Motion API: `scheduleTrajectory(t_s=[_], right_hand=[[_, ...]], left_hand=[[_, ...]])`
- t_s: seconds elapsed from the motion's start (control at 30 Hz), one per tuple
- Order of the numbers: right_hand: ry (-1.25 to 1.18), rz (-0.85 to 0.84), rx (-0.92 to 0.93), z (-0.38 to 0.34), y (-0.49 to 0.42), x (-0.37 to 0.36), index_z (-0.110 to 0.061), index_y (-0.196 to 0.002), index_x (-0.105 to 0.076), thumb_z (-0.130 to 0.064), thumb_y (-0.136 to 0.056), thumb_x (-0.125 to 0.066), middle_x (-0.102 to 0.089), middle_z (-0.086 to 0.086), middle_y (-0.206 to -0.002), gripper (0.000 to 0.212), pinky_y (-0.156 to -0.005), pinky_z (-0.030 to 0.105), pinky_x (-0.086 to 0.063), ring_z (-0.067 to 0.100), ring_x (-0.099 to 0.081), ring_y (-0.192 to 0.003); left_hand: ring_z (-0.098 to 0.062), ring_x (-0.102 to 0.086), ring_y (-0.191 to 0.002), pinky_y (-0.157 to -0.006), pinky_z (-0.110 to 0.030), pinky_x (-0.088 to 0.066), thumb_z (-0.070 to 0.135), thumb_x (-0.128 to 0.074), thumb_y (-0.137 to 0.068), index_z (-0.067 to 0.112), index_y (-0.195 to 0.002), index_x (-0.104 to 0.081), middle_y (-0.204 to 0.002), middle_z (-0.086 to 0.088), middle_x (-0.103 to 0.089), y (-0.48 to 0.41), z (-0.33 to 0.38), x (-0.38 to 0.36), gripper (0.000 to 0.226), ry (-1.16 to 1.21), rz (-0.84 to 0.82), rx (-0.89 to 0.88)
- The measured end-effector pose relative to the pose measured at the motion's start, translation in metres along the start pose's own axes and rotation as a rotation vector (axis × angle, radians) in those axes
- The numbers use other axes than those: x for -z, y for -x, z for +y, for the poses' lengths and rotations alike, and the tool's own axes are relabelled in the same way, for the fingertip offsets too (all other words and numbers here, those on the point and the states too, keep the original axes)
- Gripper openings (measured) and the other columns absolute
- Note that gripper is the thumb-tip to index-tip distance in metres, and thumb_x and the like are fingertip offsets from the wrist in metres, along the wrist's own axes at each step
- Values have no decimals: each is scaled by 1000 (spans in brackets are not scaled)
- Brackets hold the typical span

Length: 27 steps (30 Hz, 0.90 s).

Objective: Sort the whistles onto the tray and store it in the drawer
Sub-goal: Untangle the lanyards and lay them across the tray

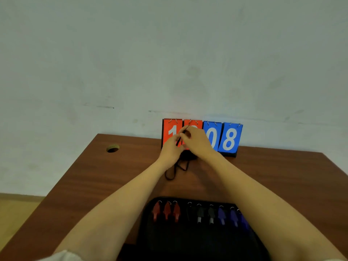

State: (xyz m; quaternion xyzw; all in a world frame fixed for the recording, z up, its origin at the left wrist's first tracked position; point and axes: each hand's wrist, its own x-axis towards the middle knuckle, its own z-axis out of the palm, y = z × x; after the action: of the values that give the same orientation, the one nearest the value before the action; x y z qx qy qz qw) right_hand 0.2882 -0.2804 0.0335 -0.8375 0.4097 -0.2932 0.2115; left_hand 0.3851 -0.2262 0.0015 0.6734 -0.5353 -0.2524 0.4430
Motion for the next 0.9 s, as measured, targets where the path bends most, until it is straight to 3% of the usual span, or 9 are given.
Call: scheduleTrajectory(t_s=[0.03,0.1,0.2,0.3,0.4,0.6,0.77,0.9], right_hand=[[-23,22,11,-6,2,14,-12,-101,-65,-17,-93,-49,-67,4,-95,18,-78,28,-49,17,-60,-84],[-55,72,33,-17,5,42,-10,-101,-66,-17,-93,-51,-68,4,-98,18,-82,28,-49,17,-61,-88],[-122,205,71,-28,9,85,-8,-102,-67,-16,-94,-53,-69,6,-99,18,-85,26,-50,18,-63,-92],[-186,350,103,-38,17,125,-11,-102,-68,-16,-94,-55,-70,3,-99,17,-78,9,-44,14,-64,-91],[-223,429,106,-43,30,155,-13,-102,-70,-16,-93,-56,-67,-5,-97,16,-74,-1,-40,7,-60,-89],[-360,463,-15,-44,69,185,-14,-97,-72,-14,-90,-58,-68,-4,-89,16,-78,13,-47,7,-63,-82],[-361,292,-173,-37,105,180,-11,-95,-69,-13,-91,-54,-64,-4,-75,16,-63,11,-45,5,-59,-70],[-387,58,-330,-23,130,171,-6,-108,-68,-14,-93,-51,-66,-2,-81,23,-79,29,-47,8,-60,-74]], left_hand=[[-19,-56,-79,-69,-14,-40,17,-50,-95,8,-107,-59,-91,-3,-61,1,13,-1,17,22,18,-22],[-10,-48,-62,-59,-13,-36,15,-45,-97,8,-83,-56,-67,3,-55,2,32,0,19,27,69,-56],[-18,-52,-66,-69,-28,-42,15,-46,-96,7,-79,-58,-77,-9,-64,0,49,8,22,9,113,-81],[-23,-57,-77,-65,-22,-34,14,-46,-95,1,-92,-64,-85,-13,-65,2,67,26,22,-80,182,-75],[-30,-62,-86,-69,-29,-40,15,-45,-95,2,-96,-63,-93,-15,-69,6,80,47,22,-181,233,-126],[-31,-59,-97,-83,-38,-45,23,-43,-98,10,-106,-67,-100,-10,-70,32,97,79,29,-564,333,-215],[-31,-61,-96,-83,-38,-47,22,-45,-98,8,-107,-68,-102,-12,-69,69,88,90,28,-547,283,-215],[-25,-63,-82,-79,-33,-48,22,-54,-93,6,-99,-68,-92,-11,-69,102,71,95,22,-360,135,-94]])
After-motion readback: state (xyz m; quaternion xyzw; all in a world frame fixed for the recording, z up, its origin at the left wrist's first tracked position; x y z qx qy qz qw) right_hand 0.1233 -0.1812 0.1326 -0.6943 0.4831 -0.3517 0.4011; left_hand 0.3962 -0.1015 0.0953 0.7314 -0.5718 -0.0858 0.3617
